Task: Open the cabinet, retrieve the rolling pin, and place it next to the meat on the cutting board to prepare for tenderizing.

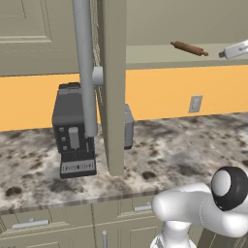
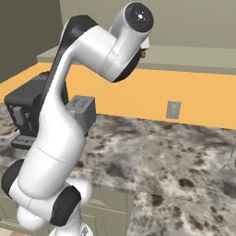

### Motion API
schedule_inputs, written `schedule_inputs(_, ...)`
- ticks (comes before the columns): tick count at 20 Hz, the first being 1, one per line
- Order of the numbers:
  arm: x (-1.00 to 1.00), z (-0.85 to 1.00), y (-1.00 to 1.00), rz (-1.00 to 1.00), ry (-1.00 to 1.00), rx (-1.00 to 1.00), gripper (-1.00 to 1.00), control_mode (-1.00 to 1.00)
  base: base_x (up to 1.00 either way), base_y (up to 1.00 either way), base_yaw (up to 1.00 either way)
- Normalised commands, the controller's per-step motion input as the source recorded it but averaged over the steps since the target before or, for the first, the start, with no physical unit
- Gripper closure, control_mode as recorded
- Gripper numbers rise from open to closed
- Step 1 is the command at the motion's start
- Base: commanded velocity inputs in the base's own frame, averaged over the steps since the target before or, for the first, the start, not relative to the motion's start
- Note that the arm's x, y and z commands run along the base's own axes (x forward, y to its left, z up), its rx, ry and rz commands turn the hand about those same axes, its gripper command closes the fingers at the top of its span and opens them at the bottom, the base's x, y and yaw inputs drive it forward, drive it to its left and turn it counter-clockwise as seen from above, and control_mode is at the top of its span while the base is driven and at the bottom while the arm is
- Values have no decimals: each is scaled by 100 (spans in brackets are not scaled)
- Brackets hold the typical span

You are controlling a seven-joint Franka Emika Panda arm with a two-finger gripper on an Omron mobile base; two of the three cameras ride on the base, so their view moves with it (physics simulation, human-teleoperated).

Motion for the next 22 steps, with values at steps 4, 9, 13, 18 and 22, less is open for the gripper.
schedule_inputs(4,41,-6,-9,0,0,0,-100,-100,0,0,0)
schedule_inputs(9,37,-9,-6,0,0,0,-100,-100,0,0,0)
schedule_inputs(13,30,-10,-3,0,0,-1,-100,-100,0,0,0)
schedule_inputs(18,27,-5,-2,0,0,-1,-100,-100,0,0,0)
schedule_inputs(22,38,0,0,0,0,0,-100,-100,0,0,0)
